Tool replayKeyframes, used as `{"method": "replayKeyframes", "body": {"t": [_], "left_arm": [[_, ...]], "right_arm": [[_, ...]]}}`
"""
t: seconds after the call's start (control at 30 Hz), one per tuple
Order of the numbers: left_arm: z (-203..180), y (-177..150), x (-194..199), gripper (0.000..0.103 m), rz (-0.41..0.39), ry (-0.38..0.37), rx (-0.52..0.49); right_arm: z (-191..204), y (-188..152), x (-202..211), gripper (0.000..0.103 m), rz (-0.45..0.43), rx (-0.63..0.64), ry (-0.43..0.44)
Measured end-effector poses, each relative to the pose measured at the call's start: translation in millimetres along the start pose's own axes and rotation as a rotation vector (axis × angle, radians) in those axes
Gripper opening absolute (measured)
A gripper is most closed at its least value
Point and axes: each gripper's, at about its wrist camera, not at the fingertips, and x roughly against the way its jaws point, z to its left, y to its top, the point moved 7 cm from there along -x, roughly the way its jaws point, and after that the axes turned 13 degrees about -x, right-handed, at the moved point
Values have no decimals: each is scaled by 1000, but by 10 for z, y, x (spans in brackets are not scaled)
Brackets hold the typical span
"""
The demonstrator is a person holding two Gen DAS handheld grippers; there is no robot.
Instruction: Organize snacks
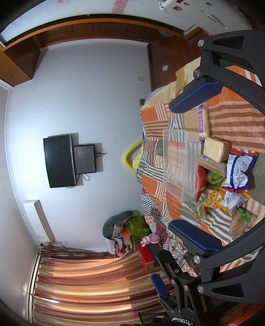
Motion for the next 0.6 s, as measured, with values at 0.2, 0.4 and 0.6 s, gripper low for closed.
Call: {"method": "replayKeyframes", "body": {"t": [0.2, 0.4, 0.6], "left_arm": [[36, -105, -58, 87, 42, -1, -14], [153, -353, -226, 80, 138, -7, -37], [280, -795, -470, 74, 295, -34, -56]], "right_arm": [[-29, -86, -82, 93, 57, -11, 14], [-129, -290, -181, 87, 146, -5, 5], [-255, -510, -276, 87, 237, 2, -20]]}}
